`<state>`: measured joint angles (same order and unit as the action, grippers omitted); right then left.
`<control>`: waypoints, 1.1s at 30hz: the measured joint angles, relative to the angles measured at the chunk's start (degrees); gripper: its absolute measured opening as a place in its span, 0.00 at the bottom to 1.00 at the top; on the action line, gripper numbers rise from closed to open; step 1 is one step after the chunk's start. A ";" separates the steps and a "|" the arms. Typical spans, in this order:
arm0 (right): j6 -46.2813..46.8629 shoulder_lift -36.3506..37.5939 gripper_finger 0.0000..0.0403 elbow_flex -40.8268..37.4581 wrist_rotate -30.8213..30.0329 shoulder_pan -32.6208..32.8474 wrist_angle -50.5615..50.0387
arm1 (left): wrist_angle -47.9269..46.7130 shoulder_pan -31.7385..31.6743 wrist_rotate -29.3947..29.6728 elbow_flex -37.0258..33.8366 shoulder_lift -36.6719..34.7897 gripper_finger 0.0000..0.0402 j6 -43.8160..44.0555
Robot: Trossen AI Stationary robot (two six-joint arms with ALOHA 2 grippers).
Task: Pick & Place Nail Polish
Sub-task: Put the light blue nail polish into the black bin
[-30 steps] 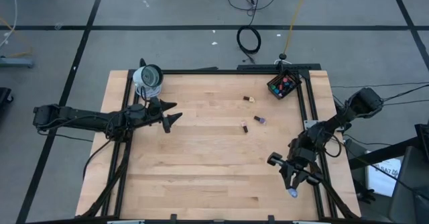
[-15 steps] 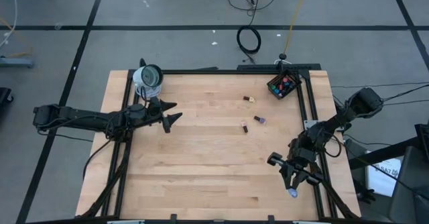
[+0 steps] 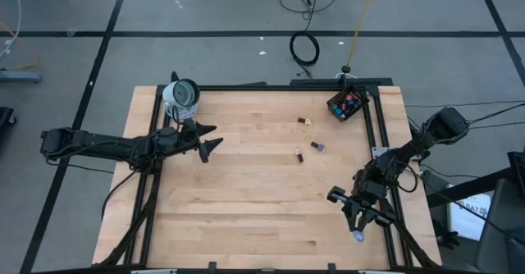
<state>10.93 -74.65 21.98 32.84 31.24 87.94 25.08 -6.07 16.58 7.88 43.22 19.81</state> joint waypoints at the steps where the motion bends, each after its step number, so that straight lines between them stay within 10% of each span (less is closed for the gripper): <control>1: -0.07 0.00 0.12 0.00 0.00 0.00 0.00 | 0.00 -0.02 0.00 0.00 0.00 0.74 0.00; 21: -0.62 0.04 0.12 0.02 -0.99 -0.70 -4.11 | 0.00 -0.01 0.00 0.00 0.00 0.74 -0.04; 33: 2.61 0.02 0.12 0.02 -24.94 -11.90 -42.38 | 0.00 -0.02 0.00 0.00 0.02 0.74 -0.04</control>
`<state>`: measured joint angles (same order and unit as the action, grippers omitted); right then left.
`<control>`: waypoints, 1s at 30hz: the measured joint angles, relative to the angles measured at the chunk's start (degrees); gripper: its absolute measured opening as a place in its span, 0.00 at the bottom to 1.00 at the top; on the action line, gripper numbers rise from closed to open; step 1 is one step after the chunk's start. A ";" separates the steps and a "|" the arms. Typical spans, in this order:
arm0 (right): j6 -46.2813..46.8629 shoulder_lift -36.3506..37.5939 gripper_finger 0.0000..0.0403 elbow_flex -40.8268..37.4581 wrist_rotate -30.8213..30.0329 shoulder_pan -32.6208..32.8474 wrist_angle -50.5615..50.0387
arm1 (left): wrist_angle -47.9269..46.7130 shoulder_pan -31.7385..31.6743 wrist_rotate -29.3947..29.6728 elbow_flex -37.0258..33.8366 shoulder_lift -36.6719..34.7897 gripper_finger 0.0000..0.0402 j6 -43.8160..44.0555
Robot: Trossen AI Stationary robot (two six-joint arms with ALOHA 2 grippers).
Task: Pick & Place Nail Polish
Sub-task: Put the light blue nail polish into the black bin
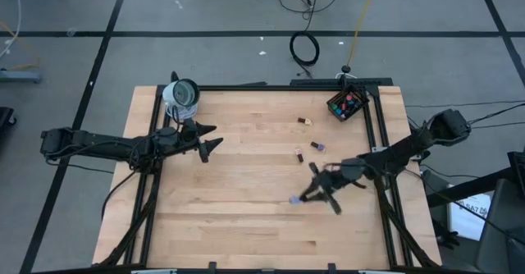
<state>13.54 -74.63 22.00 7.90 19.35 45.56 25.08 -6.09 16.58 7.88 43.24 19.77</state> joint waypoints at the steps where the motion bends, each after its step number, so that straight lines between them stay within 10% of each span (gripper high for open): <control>1: 0.64 -0.01 0.12 0.00 -1.98 -1.17 -3.06 | -0.01 0.02 0.00 0.00 -0.02 0.74 0.00; 15: 3.73 0.08 0.12 0.00 -19.77 -21.25 -23.38 | -0.02 0.02 0.00 0.00 -0.02 0.74 -0.04; 30: -1.54 12.36 0.12 0.00 -20.11 -51.72 -37.20 | -1.83 0.00 -0.04 0.00 0.00 0.74 -0.37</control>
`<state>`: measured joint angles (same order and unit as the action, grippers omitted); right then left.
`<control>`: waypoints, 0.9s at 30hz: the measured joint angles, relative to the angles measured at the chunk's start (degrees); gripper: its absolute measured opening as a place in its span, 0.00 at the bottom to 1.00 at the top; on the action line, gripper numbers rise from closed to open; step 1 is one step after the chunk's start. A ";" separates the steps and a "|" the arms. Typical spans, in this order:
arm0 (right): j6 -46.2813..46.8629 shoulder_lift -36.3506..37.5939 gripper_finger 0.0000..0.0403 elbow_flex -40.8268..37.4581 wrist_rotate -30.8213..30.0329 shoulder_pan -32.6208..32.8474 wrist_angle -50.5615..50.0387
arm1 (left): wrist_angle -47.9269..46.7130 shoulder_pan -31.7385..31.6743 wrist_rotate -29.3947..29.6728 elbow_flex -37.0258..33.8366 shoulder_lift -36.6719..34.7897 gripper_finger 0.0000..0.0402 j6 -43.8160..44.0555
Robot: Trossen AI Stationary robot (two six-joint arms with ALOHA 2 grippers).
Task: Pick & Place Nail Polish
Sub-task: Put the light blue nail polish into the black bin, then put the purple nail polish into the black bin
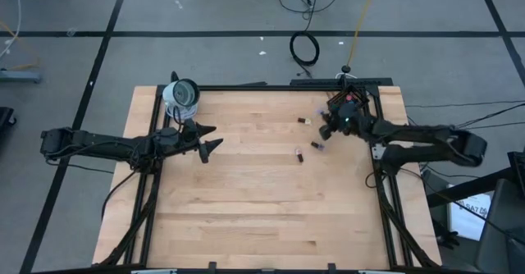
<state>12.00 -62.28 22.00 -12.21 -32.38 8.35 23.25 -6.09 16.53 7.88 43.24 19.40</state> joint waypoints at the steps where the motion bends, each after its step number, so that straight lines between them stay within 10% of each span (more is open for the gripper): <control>1: -0.49 1.57 0.12 0.00 -0.54 -1.88 -1.90 | -0.07 0.00 0.00 0.00 0.00 0.74 -0.01; 11: -2.51 12.69 0.12 -0.02 -9.69 -16.75 -18.97 | 0.12 0.00 0.00 0.00 0.00 0.74 0.25; 27: 1.02 12.87 0.29 -0.02 -8.50 -16.53 -16.46 | 0.63 0.01 0.02 -0.02 0.00 0.74 0.42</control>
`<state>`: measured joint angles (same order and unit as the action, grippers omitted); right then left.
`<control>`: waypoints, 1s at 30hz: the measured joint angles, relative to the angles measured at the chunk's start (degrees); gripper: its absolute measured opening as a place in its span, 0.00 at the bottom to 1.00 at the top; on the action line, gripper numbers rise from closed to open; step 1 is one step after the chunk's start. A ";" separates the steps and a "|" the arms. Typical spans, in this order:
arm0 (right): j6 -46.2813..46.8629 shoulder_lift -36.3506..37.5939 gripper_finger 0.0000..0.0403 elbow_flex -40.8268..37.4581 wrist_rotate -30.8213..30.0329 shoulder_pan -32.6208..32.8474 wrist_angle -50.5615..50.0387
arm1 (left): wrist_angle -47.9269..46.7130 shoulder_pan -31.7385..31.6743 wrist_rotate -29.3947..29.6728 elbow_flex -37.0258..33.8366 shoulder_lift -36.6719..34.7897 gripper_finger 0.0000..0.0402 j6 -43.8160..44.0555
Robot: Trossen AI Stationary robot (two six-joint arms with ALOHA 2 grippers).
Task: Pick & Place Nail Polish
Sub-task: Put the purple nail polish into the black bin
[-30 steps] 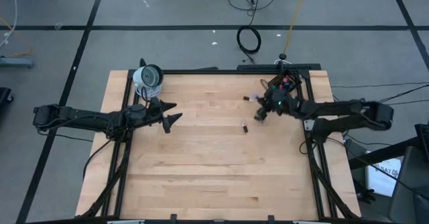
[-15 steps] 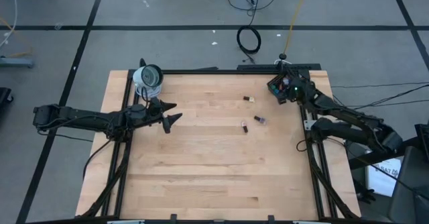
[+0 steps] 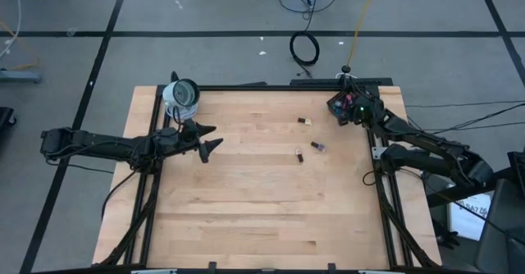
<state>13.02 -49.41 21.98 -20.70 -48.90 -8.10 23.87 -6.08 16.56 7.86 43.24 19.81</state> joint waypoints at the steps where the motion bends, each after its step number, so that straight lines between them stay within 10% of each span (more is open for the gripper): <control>1: 0.00 0.00 0.30 0.00 0.02 0.00 -0.02 | 0.01 0.01 0.00 0.00 -0.01 0.74 0.00; 6: -0.21 0.02 0.32 0.00 4.26 0.00 0.57 | -0.02 -0.01 0.02 0.00 -0.02 0.74 -0.02; 16: -3.36 0.02 0.29 -0.02 33.07 11.65 7.94 | -0.02 -0.01 0.02 0.00 -0.02 0.74 -0.02; 30: -10.55 -0.15 0.55 -7.38 9.37 38.64 6.59 | -0.04 -0.01 0.02 0.00 0.01 0.74 0.20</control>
<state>2.46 -49.56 14.60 -11.33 -10.26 -1.51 23.83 -6.09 16.58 7.86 43.24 20.01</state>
